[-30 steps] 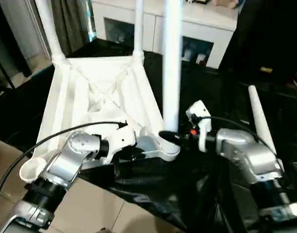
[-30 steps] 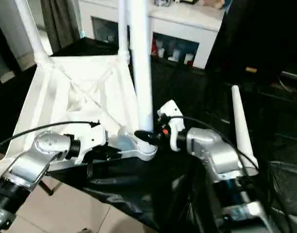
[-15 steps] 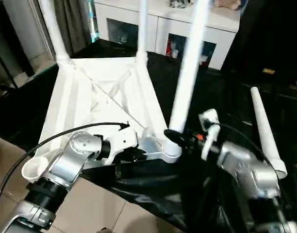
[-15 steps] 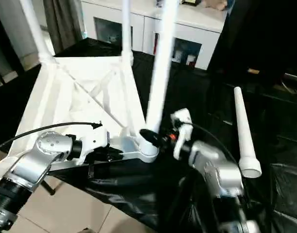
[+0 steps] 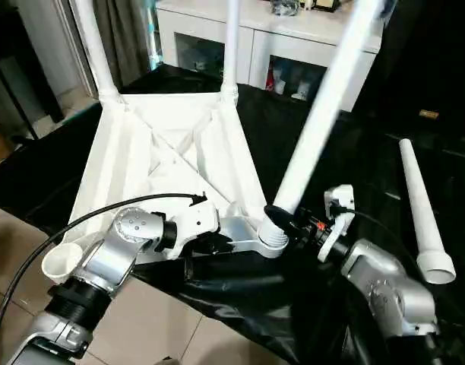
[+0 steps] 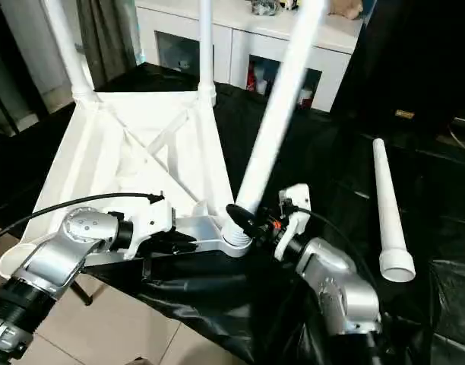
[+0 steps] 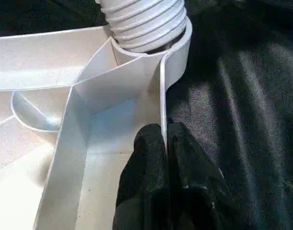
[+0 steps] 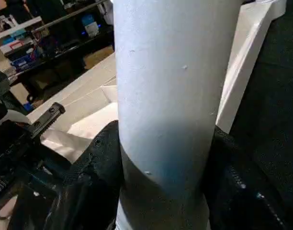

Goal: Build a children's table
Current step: Pick table leg

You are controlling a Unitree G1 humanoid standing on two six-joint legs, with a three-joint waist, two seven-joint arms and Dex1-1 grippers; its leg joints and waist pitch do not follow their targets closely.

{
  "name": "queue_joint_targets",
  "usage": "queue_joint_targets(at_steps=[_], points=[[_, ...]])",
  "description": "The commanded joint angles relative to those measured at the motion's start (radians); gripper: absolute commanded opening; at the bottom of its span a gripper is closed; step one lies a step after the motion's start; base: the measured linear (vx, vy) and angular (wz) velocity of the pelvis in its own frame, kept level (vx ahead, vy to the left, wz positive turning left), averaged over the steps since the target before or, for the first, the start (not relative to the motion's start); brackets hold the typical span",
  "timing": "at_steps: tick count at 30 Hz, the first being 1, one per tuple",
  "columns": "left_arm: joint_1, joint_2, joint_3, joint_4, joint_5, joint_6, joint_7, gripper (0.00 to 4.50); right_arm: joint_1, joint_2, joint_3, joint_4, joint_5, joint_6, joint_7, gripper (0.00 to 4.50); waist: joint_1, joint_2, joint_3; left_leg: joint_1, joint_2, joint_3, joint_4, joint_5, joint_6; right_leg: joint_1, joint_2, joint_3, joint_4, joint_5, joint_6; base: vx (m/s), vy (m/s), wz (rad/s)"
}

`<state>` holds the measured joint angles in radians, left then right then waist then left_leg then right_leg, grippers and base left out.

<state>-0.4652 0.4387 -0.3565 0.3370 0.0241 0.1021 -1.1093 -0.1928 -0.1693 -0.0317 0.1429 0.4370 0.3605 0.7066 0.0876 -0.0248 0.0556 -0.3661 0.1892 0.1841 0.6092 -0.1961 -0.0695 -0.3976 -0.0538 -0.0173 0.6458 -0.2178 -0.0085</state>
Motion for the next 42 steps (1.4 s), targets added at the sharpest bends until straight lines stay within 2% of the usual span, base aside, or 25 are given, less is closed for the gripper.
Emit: queue_joint_targets(at_steps=[1,16,19,20,23,26,28,30,31,32,33,34,38,41,42], points=[[-0.037,0.005,0.014,0.007,0.005,-0.022,0.02,0.0,0.05,-0.012,-0.006,0.071,-0.044,0.0,-0.016,1.9,-0.006,0.019,-0.06,0.018,0.038,-0.017,-0.081,-0.226,-0.029,0.037,-0.073,0.039,-0.091,-0.151,-0.196,0.0,0.0,0.0],[-0.057,-0.002,0.02,0.059,0.015,-0.05,0.035,0.0,0.107,-0.049,-0.008,0.031,-0.059,-0.078,-0.022,1.9,-0.005,0.021,-0.059,0.016,0.039,-0.019,-0.085,-0.25,-0.023,0.035,-0.073,0.04,-0.097,-0.186,-0.179,0.0,0.0,0.0],[-0.059,-0.003,0.021,0.066,0.016,-0.057,0.036,0.0,0.116,-0.063,0.003,-0.001,-0.07,-0.093,-0.023,1.9,-0.006,0.02,-0.056,0.015,0.039,-0.021,-0.088,-0.273,-0.023,0.034,-0.075,0.04,-0.103,-0.236,-0.166,0.0,0.0,0.0],[-0.061,-0.005,0.02,0.068,0.017,-0.057,0.037,0.0,0.114,-0.073,0.014,-0.019,-0.079,-0.098,-0.02,1.9,-0.007,0.023,-0.055,0.015,0.038,-0.022,-0.089,-0.28,-0.025,0.034,-0.076,0.041,-0.105,-0.267,-0.158,0.0,0.0,0.0],[-0.063,-0.006,0.019,0.071,0.018,-0.058,0.038,0.0,0.112,-0.088,0.033,-0.046,-0.097,-0.1,-0.012,1.9,-0.008,0.02,-0.053,0.015,0.038,-0.023,-0.089,-0.289,-0.025,0.03,-0.077,0.042,-0.111,-0.324,-0.141,0.0,0.0,0.0],[-0.065,-0.006,0.019,0.075,0.017,-0.062,0.038,0.0,0.107,-0.1,0.054,-0.063,-0.112,-0.095,-0.006,1.9,-0.007,0.021,-0.055,0.014,0.04,-0.022,-0.089,-0.265,-0.021,0.031,-0.075,0.043,-0.107,-0.278,-0.148,0.0,0.0,0.0],[-0.069,-0.01,0.017,0.081,0.018,-0.065,0.039,0.0,0.09,-0.115,0.081,-0.064,-0.133,-0.095,-0.001,1.9,-0.008,0.016,-0.056,0.011,0.039,-0.02,-0.088,-0.25,-0.017,0.032,-0.074,0.042,-0.105,-0.253,-0.151,0.0,0.0,0.0],[-0.069,-0.01,0.017,0.082,0.018,-0.067,0.039,0.0,0.083,-0.12,0.09,-0.065,-0.135,-0.089,-0.002,1.9,-0.009,0.018,-0.056,0.01,0.038,-0.02,-0.086,-0.242,-0.014,0.033,-0.075,0.042,-0.104,-0.246,-0.153,0.0,0.0,0.0],[-0.067,-0.009,0.017,0.079,0.016,-0.067,0.037,0.0,0.071,-0.127,0.101,-0.065,-0.139,-0.084,0.002,1.9,-0.009,0.015,-0.056,0.009,0.038,-0.02,-0.086,-0.237,-0.011,0.035,-0.075,0.042,-0.103,-0.245,-0.154,0.0,0.0,0.0],[-0.066,-0.008,0.016,0.076,0.015,-0.067,0.035,0.0,0.062,-0.133,0.112,-0.066,-0.145,-0.078,0.007,1.9,-0.009,0.016,-0.056,0.01,0.038,-0.02,-0.086,-0.237,-0.011,0.033,-0.074,0.042,-0.104,-0.246,-0.154,0.0,0.0,0.0],[-0.064,-0.007,0.016,0.074,0.014,-0.068,0.033,0.0,0.051,-0.142,0.124,-0.062,-0.155,-0.075,0.015,1.9,-0.011,0.011,-0.055,0.01,0.038,-0.019,-0.087,-0.238,-0.009,0.033,-0.073,0.041,-0.104,-0.251,-0.153,0.0,0.0,0.0],[-0.062,-0.005,0.016,0.071,0.013,-0.068,0.03,0.0,0.04,-0.15,0.137,-0.057,-0.164,-0.072,0.026,1.9,-0.011,0.014,-0.054,0.01,0.038,-0.019,-0.087,-0.245,-0.01,0.032,-0.074,0.041,-0.105,-0.268,-0.152,0.0,0.0,0.0],[-0.055,-0.001,0.011,0.062,0.01,-0.068,0.017,0.0,0.007,-0.175,0.17,-0.033,-0.18,-0.052,0.062,1.9,-0.013,0.008,-0.053,0.01,0.039,-0.019,-0.086,-0.245,-0.008,0.031,-0.076,0.043,-0.108,-0.298,-0.142,0.0,0.0,0.0],[-0.051,0.003,0.004,0.05,0.002,-0.066,-0.008,0.0,-0.04,-0.206,0.217,0.015,-0.199,-0.032,0.119,1.9,-0.016,0.008,-0.053,0.009,0.038,-0.019,-0.086,-0.243,-0.006,0.032,-0.076,0.042,-0.107,-0.302,-0.145,0.0,0.0,0.0],[-0.051,0.003,0.004,0.05,0.002,-0.066,-0.008,0.0,-0.041,-0.206,0.218,0.016,-0.2,-0.032,0.12,1.9,-0.018,0.007,-0.053,0.009,0.038,-0.019,-0.086,-0.244,-0.006,0.032,-0.076,0.042,-0.107,-0.306,-0.145,0.0,0.0,0.0]])
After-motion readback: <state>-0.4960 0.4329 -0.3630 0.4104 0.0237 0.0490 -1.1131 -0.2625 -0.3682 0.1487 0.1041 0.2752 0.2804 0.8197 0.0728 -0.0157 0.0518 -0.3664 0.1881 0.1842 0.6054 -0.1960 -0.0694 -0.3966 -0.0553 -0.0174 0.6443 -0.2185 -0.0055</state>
